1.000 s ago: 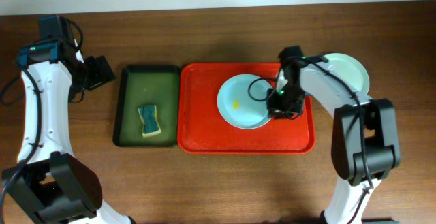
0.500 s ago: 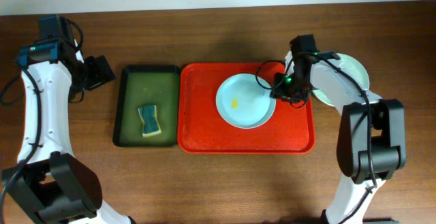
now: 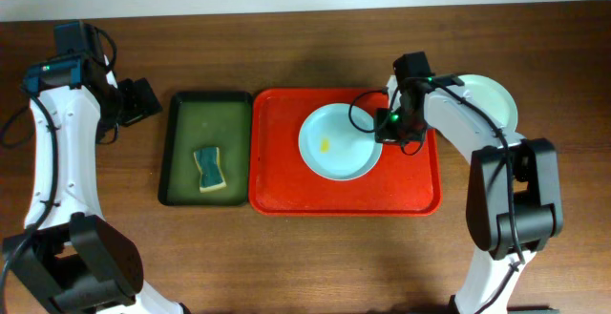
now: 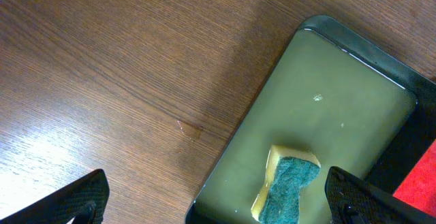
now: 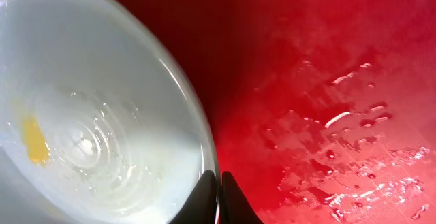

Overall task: Clean dirty plates on tray and stack at the side
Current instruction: 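Hold the light-blue plate rim with the right gripper in place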

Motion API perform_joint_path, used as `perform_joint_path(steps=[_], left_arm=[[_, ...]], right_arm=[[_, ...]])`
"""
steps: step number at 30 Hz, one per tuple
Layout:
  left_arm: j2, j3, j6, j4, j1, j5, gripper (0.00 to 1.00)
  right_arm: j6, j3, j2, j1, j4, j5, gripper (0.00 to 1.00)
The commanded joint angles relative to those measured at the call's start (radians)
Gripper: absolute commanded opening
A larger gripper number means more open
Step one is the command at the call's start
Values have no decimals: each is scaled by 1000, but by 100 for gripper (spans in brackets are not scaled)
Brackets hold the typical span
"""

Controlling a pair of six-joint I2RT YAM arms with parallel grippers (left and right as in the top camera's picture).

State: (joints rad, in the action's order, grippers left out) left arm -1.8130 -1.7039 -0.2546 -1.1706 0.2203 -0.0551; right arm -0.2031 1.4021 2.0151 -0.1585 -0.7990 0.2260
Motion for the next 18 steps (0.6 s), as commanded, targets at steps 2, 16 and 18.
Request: perform_joint_path(steps=[2,16,18], left_arm=[[12,-16,-10,-1,3,4,100],[12,-16,-10,-1,3,4,99],[12,-16,-10,-1,3,4,100]], right_arm=[[85,-12,2,-61,9,-24,6],[198,23,-6,-142,44,-96,51],[184,102,-12,-142,-39,-96,51]])
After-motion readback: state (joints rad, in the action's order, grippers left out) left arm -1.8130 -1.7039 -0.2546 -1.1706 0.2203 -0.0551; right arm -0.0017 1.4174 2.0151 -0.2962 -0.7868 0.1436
